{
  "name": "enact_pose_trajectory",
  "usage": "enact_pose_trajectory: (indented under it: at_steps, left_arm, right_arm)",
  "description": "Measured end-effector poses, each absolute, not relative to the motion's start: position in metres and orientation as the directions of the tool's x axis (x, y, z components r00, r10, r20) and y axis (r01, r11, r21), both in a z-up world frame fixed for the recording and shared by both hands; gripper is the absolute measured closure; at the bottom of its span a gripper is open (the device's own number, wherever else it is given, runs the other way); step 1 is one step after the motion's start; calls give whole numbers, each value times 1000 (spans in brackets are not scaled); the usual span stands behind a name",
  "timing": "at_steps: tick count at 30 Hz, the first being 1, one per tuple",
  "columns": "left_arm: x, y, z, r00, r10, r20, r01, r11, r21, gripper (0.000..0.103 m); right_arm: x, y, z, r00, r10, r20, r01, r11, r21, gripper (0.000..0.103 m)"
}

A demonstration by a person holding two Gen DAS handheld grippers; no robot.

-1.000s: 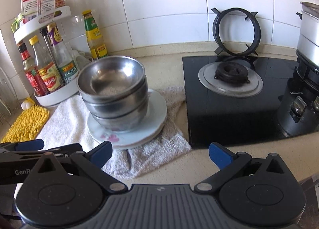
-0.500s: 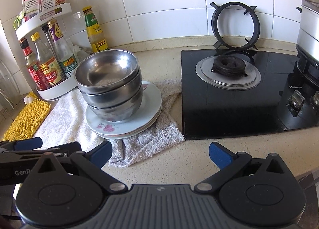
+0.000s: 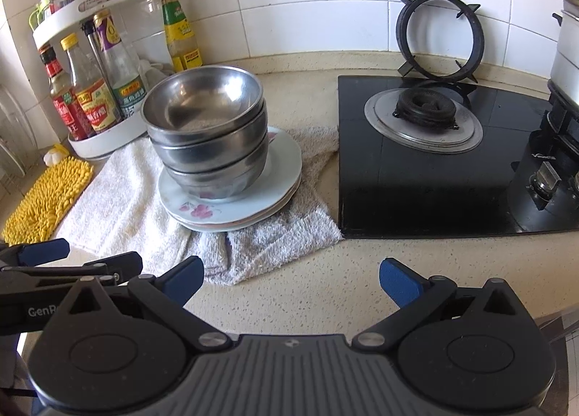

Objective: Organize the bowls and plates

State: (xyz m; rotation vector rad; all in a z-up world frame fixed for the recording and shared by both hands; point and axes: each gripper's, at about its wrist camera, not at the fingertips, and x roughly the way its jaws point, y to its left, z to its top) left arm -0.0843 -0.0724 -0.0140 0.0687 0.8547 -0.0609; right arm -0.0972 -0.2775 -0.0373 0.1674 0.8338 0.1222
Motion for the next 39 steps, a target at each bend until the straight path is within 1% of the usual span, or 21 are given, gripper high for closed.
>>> enact_pose_trajectory:
  at_steps: [17, 19, 24, 26, 32, 34, 37, 39]
  left_arm:
    - [-88, -70, -14, 643, -1, -766, 72, 996, 59, 7]
    - [-90, -68, -13, 647, -15, -762, 77, 996, 46, 8]
    - [-94, -64, -11, 638, -75, -766, 102, 995, -12, 18]
    - [-95, -63, -10, 632, -83, -770, 104, 994, -22, 19]
    - [-99, -67, -5, 654, -41, -755, 124, 991, 54, 19]
    - [-99, -66, -5, 651, -50, -758, 124, 991, 42, 19]
    - [-100, -62, -5, 652, -86, -754, 117, 993, -12, 19]
    - [-102, -61, -4, 665, -89, -742, 112, 994, -18, 19]
  right_arm:
    - [-97, -273, -38, 648, 194, -736, -82, 979, 186, 0]
    - [-99, -273, -37, 650, 200, -734, -87, 978, 189, 0]
    - [-101, -271, -33, 655, 211, -725, -109, 977, 186, 0]
    - [-102, -270, -32, 656, 215, -724, -114, 976, 186, 0]
    - [-104, -267, -31, 659, 212, -722, -127, 977, 171, 0]
    - [-105, -267, -29, 662, 214, -718, -128, 977, 173, 0]
    - [-105, -267, -27, 668, 220, -711, -132, 975, 179, 0]
    - [-106, -266, -25, 673, 219, -707, -134, 975, 175, 0]
